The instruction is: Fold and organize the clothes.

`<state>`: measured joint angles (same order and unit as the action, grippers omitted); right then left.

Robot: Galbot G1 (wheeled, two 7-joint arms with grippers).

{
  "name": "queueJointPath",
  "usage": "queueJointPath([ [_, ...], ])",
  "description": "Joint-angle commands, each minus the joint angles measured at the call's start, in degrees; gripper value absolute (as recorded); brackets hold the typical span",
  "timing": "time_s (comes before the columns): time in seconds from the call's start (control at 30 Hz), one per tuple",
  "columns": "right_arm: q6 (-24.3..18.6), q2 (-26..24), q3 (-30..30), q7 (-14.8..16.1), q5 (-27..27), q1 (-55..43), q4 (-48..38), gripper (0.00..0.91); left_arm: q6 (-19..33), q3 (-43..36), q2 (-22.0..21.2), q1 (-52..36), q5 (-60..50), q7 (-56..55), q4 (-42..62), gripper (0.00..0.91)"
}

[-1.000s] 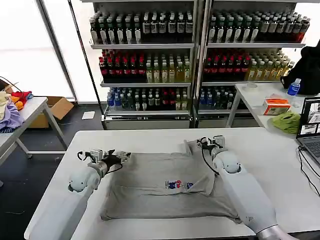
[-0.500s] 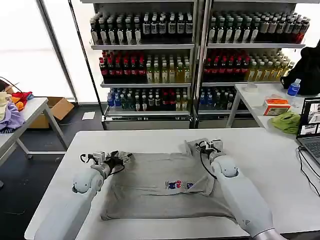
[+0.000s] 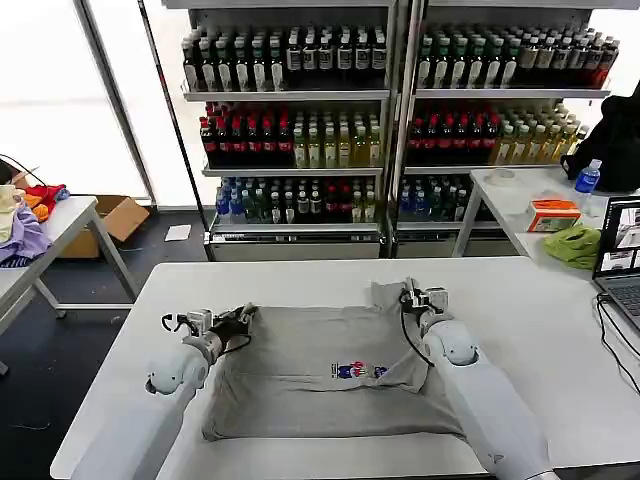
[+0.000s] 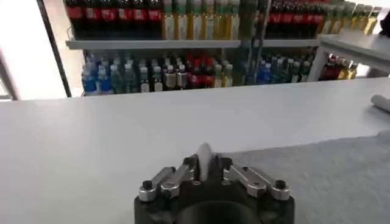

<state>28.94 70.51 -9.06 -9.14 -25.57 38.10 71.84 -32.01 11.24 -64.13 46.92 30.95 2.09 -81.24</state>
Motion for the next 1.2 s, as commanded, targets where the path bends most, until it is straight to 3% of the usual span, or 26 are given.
queueJointPath([
  [0.03,0.2,0.0,-0.1,-0.1,-0.1,0.9,1.1,0.000,0.7,0.4,-0.9,1.0,-0.1,-0.2,-0.4,0.000],
  [0.43,-1.6,0.3,-4.2,-0.6,-1.2,1.6,5.4,0.000,4.4,1.3,-0.8,2.7,1.3,-2.7,-6.4,0.000],
  [0.9,-2.7,-1.6,-6.4,-2.1,-3.8,7.0,20.1,0.000,6.4,5.0,1.7,8.1,1.4,-2.5,-14.3,0.000],
  [1.2,-2.2,-3.5,-7.9,-3.1,-3.6,16.6,30.9,0.000,6.2,6.6,3.1,11.6,1.4,-2.5,-18.4,0.000],
])
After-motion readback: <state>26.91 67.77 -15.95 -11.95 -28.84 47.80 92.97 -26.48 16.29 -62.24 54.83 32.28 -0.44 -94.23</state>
